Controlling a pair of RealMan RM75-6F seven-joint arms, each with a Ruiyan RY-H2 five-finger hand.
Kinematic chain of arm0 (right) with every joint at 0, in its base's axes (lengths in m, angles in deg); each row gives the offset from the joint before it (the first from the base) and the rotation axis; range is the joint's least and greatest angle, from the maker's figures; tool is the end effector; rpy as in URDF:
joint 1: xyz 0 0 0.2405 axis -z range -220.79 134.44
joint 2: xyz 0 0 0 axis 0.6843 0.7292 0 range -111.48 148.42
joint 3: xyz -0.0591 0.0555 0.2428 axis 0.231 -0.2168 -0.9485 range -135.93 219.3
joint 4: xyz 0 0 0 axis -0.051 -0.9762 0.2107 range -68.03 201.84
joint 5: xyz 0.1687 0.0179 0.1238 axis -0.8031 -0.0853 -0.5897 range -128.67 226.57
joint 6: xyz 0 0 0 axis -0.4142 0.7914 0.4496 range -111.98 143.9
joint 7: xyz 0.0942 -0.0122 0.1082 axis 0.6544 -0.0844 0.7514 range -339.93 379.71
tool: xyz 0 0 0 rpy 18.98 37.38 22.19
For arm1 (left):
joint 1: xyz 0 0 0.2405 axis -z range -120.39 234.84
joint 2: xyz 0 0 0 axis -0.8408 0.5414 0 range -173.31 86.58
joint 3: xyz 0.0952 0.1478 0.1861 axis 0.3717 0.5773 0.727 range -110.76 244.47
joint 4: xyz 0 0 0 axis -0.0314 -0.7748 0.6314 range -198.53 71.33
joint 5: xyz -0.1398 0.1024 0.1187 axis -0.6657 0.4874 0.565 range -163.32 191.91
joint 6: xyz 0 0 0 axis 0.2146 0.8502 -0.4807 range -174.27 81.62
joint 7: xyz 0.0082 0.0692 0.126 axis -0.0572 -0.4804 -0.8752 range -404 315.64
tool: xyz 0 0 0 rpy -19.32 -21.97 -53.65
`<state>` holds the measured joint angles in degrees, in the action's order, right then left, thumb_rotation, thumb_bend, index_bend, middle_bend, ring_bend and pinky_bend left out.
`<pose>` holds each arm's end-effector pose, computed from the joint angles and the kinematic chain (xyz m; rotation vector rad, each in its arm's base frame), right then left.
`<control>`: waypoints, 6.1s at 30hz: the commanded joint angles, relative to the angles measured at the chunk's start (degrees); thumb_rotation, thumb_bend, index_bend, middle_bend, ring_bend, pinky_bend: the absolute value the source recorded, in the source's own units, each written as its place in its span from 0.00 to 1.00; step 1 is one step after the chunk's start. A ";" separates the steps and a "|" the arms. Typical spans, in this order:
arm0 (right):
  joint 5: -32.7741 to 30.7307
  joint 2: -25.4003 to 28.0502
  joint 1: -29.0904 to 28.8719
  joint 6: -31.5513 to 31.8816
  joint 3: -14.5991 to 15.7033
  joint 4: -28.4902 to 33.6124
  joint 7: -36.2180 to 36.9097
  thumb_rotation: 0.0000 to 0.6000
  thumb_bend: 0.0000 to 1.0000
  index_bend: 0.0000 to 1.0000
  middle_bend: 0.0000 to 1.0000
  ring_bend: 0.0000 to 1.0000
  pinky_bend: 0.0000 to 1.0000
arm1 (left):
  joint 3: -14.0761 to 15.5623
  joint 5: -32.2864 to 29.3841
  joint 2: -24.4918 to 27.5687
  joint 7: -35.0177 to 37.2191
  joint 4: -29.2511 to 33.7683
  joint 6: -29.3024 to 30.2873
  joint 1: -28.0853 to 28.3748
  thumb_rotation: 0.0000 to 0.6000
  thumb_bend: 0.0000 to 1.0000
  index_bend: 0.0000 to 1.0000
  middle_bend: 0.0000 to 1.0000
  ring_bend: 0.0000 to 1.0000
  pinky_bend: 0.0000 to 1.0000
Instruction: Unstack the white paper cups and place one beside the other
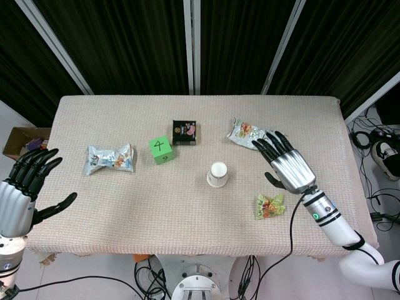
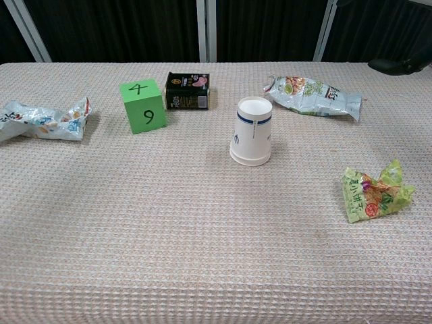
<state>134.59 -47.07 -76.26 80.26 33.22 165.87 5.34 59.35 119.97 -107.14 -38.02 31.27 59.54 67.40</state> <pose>-0.1650 -0.3077 0.1066 1.8928 -0.5841 1.0144 -0.2175 0.1955 0.1979 -1.3998 -0.4882 -1.5659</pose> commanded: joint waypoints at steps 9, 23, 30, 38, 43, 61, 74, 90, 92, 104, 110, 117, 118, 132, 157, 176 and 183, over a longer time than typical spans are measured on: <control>-1.42 -0.29 -0.21 -1.30 0.54 0.85 -1.19 1.00 0.31 0.00 0.14 0.00 0.01 | 0.24 0.37 -0.21 -0.25 -0.02 0.62 -0.46 1.00 0.15 0.17 0.13 0.13 0.17; -25.20 -8.25 -11.79 -14.44 -1.97 2.92 -24.67 1.00 0.28 0.00 0.12 0.00 0.01 | 4.42 -6.14 2.04 -7.06 0.70 -6.51 -3.92 1.00 0.15 0.19 0.13 0.13 0.16; -35.75 -12.42 -18.31 -15.04 -1.54 1.35 -33.45 1.00 0.28 0.02 0.15 0.00 0.01 | 6.11 -8.94 2.58 -6.52 1.11 -11.86 -3.68 1.00 0.15 0.20 0.13 0.13 0.16; -40.52 -14.87 -23.13 -14.64 -0.40 0.82 -36.44 1.00 0.29 0.07 0.19 0.00 0.01 | 6.35 -9.27 1.50 -5.51 -0.34 -14.13 -2.90 1.00 0.15 0.20 0.13 0.13 0.16; -41.92 -15.09 -24.63 -13.73 0.16 1.25 -36.48 1.00 0.33 0.10 0.22 0.00 0.02 | 6.45 -8.99 0.83 -5.00 -1.27 -14.55 -2.64 1.00 0.15 0.20 0.13 0.13 0.16; -38.82 -15.60 -26.33 -13.22 2.08 0.00 -31.01 1.00 0.35 0.18 0.29 0.00 0.03 | 6.57 -9.50 0.95 -4.97 -0.95 -15.38 -2.59 1.00 0.15 0.20 0.13 0.13 0.16; -38.13 -16.16 -26.99 -12.18 3.47 -1.30 -30.46 1.00 0.35 0.26 0.32 0.00 0.03 | 6.52 -9.95 1.14 -4.74 -0.83 -15.99 -2.45 1.00 0.15 0.20 0.13 0.13 0.16; -36.99 -15.11 -27.31 -9.73 3.73 0.86 -30.97 1.00 0.35 0.37 0.39 0.04 0.04 | 6.58 -9.99 1.20 -4.31 -1.05 -15.62 -2.78 1.00 0.15 0.20 0.13 0.13 0.16; -36.52 -14.27 -27.17 -9.01 3.60 2.20 -31.03 1.00 0.35 0.37 0.39 0.04 0.04 | 6.60 -10.02 1.25 -4.38 -0.98 -15.75 -2.76 1.00 0.15 0.20 0.13 0.13 0.16; -30.05 -4.36 -22.93 -1.06 2.18 14.52 -28.34 1.00 0.35 0.37 0.39 0.05 0.04 | 6.55 -9.56 1.69 -5.18 0.00 -15.90 -2.54 1.00 0.15 0.20 0.13 0.13 0.16; -26.77 2.90 -17.22 3.57 3.42 18.19 -24.52 1.00 0.35 0.37 0.39 0.05 0.04 | 6.50 -9.30 1.45 -5.28 0.18 -16.11 -2.29 1.00 0.15 0.20 0.13 0.13 0.16; -27.10 2.25 -13.63 0.06 6.45 12.17 -19.81 1.00 0.35 0.37 0.39 0.05 0.04 | 6.51 -9.10 0.85 -5.46 0.32 -16.64 -1.89 1.00 0.15 0.20 0.13 0.13 0.16; -27.10 1.51 -13.49 -0.62 6.66 10.92 -19.39 1.00 0.35 0.37 0.39 0.05 0.04 | 6.53 -9.02 0.82 -5.55 0.37 -16.65 -1.87 1.00 0.15 0.20 0.13 0.13 0.16; -28.63 -10.95 -15.01 -7.22 5.19 -3.00 -18.73 1.00 0.35 0.37 0.38 0.05 0.04 | 7.00 -9.36 0.52 -5.34 0.10 -16.24 -2.57 1.00 0.15 0.20 0.13 0.13 0.16; -31.91 -14.36 -15.47 -8.30 5.16 -2.61 -23.34 1.00 0.33 0.24 0.30 0.04 0.04 | 7.22 -9.50 -0.25 -3.52 -1.94 -15.55 -3.18 1.00 0.15 0.20 0.13 0.13 0.16; -22.24 1.31 -5.27 9.84 8.74 13.95 -23.93 1.00 0.33 0.00 0.14 0.02 0.02 | 6.06 -15.84 2.17 -9.43 -1.04 -17.84 -4.02 1.00 0.15 0.20 0.13 0.13 0.16; -8.43 7.75 8.97 25.77 14.21 11.91 -12.12 1.00 0.34 0.00 0.14 0.01 0.02 | 5.68 -25.16 4.11 -14.87 -0.05 -20.62 -6.13 1.00 0.15 0.20 0.13 0.13 0.16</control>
<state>120.09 -42.69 -73.83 99.58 44.32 178.83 -12.94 65.27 97.54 -103.84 -50.88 30.86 40.01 62.31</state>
